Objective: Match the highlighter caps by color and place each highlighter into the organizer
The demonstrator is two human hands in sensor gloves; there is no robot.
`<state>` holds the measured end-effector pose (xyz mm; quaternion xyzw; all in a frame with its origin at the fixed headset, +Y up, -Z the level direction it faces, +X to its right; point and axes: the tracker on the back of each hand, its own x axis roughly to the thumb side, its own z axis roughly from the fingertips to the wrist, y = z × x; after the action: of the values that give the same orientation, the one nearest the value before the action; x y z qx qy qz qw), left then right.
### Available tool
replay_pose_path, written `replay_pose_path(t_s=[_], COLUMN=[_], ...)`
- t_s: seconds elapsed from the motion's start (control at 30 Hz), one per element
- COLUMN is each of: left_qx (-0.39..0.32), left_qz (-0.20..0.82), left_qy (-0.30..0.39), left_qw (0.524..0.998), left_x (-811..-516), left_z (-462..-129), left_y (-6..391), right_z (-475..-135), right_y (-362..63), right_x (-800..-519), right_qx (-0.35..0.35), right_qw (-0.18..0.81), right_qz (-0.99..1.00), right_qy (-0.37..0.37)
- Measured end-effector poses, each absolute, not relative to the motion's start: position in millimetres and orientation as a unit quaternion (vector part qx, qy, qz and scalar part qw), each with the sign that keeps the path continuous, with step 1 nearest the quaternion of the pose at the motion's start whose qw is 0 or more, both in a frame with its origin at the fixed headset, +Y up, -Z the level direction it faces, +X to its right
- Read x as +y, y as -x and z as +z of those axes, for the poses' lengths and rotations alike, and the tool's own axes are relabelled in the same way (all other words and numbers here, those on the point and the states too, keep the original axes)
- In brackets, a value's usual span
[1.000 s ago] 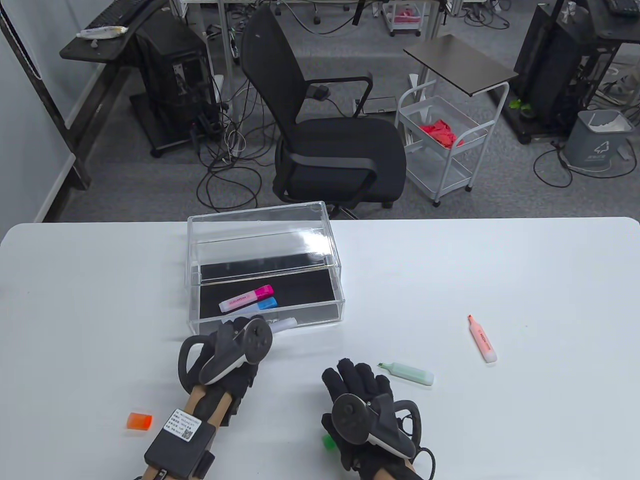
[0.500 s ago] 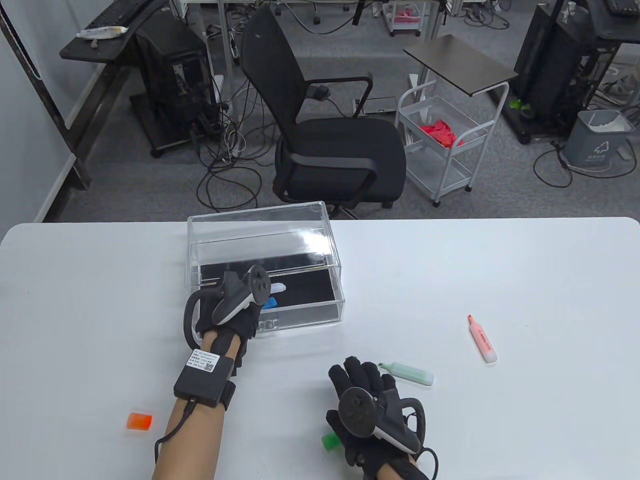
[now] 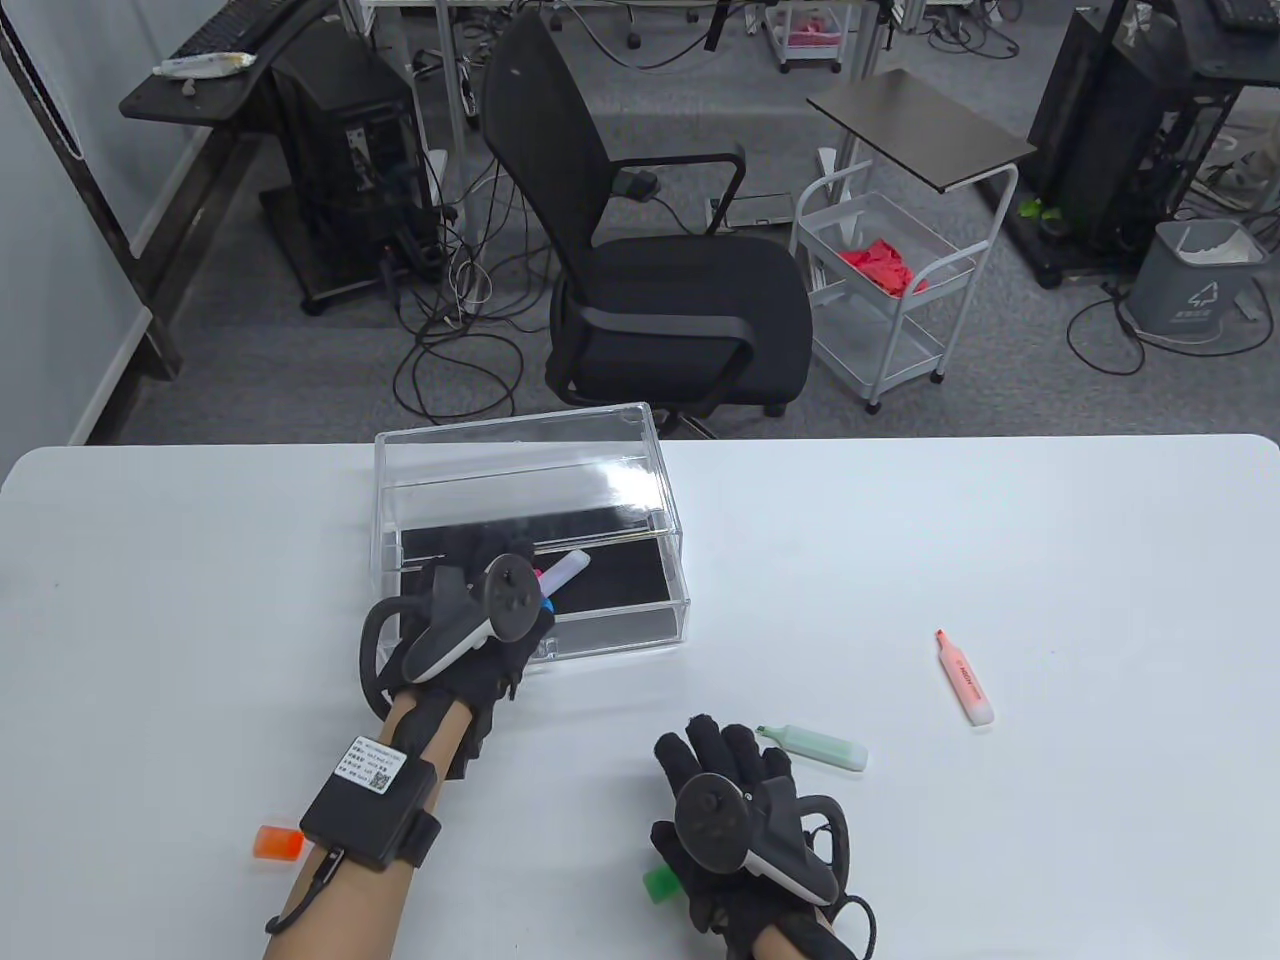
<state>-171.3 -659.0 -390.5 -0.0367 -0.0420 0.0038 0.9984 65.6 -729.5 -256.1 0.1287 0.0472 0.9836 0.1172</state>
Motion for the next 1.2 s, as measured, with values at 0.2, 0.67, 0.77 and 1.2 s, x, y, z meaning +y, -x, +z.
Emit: replay_pose_path(t_s=[0.2, 0.67, 0.77, 1.2], left_qx=[-0.084, -0.064, -0.059, -0.036], left_qz=[0.019, 0.092, 0.096, 0.060], left_qy=[0.017, 0.038, 0.031, 0.072], left_qw=[0.996, 0.993, 0.993, 0.995], left_x=[-657, -697, -707, -737], left_z=[-333, -253, -249, -248], left_y=[162, 171, 174, 173], right_z=[-254, -251, -250, -255], right_y=[-63, -57, -56, -77], right_x=[-730, -735, -736, -733], right_qx=[0.040, 0.041, 0.044, 0.050], right_qw=[0.139, 0.141, 0.138, 0.168], right_qz=[0.980, 0.978, 0.978, 0.980], right_qy=[-0.136, -0.147, -0.147, -0.098])
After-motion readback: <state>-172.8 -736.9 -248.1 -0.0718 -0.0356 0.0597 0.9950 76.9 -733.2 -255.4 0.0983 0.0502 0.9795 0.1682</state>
